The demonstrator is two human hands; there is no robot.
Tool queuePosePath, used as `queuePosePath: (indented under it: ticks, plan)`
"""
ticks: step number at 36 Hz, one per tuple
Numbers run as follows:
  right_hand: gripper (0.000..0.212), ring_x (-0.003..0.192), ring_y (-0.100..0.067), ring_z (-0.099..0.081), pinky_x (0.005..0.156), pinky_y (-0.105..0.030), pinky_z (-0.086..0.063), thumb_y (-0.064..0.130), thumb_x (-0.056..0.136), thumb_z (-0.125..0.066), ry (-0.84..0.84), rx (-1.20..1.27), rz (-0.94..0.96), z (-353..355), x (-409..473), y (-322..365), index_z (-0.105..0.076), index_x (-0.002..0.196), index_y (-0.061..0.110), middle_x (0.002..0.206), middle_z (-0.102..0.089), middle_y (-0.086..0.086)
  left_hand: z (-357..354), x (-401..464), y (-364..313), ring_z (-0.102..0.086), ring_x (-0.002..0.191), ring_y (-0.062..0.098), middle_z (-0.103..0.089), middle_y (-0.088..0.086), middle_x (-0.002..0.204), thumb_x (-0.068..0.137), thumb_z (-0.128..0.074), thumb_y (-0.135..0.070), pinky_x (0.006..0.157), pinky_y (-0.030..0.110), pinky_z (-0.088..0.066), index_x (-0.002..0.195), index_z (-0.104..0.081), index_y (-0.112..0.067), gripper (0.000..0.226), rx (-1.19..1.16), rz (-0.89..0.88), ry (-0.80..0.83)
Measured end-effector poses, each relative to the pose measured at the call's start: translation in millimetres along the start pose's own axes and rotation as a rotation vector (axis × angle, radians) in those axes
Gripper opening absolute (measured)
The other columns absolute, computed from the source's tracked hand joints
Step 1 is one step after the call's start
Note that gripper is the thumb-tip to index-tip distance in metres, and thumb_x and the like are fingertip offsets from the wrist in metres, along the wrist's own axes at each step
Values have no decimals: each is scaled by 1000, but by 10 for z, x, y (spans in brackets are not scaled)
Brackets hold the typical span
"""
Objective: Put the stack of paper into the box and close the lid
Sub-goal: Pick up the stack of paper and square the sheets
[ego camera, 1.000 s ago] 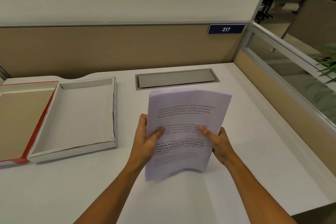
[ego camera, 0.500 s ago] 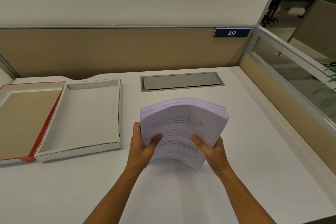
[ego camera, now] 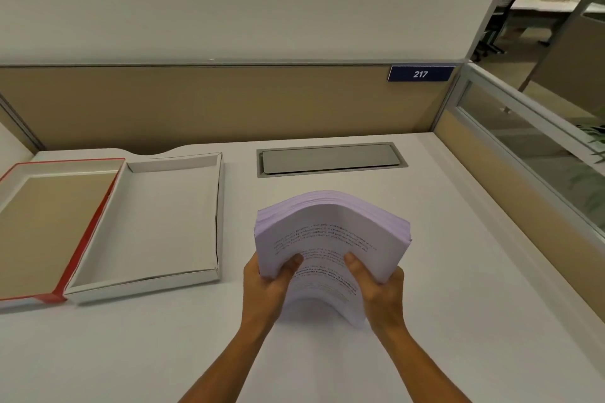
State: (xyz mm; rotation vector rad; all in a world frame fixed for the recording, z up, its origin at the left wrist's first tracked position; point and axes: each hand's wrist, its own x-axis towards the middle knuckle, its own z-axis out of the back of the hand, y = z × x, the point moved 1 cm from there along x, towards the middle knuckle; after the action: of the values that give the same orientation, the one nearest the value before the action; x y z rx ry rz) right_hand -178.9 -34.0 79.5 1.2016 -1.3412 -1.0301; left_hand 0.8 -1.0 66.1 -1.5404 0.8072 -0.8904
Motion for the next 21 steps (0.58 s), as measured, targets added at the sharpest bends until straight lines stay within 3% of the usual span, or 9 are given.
queuePosePath:
  ticks: [4, 10, 13, 16, 21]
  plan:
    - [28, 90, -11, -74, 61, -23, -61, 34, 76, -79, -7, 5, 21, 27, 48, 53, -76, 98, 50, 93, -78, 11, -7, -27, 19, -72, 88, 15, -75, -11, 92, 72, -77, -25, 62, 22, -59, 103, -69, -40, 35, -14, -9, -33]
    - [36, 95, -15, -73, 64, -26, -62, 24, 78, -75, 24, -18, -13, 82, 44, -41, -74, 104, 49, 99, -77, 8, 2, -52, 125, -71, 94, 19, -74, -6, 96, 74, -78, -25, 71, 32, -63, 116, -64, -24, 44, 13, 29, -15]
    - [37, 98, -17, -72, 66, -28, -62, 26, 78, -74, 42, -31, -28, 128, 51, -74, -72, 106, 50, 101, -76, 7, 44, -6, 140, -71, 92, 18, -75, -8, 94, 74, -81, -27, 69, 30, -62, 116, -65, -21, 45, 25, 41, 1]
    - [36, 98, -16, -72, 65, -27, -62, 28, 78, -74, 39, -33, -30, 133, 57, -98, -72, 106, 50, 101, -76, 8, 63, 19, 143, -70, 91, 12, -74, -15, 93, 70, -77, -27, 63, 21, -59, 109, -64, -31, 41, 17, 51, 3]
    - [32, 96, -15, -73, 64, -27, -62, 27, 80, -73, 18, -31, -19, 87, 67, -100, -74, 103, 49, 98, -76, 8, 18, 20, 112, -69, 93, 12, -73, -16, 95, 74, -76, -26, 64, 19, -58, 110, -62, -32, 39, -5, 18, -7]
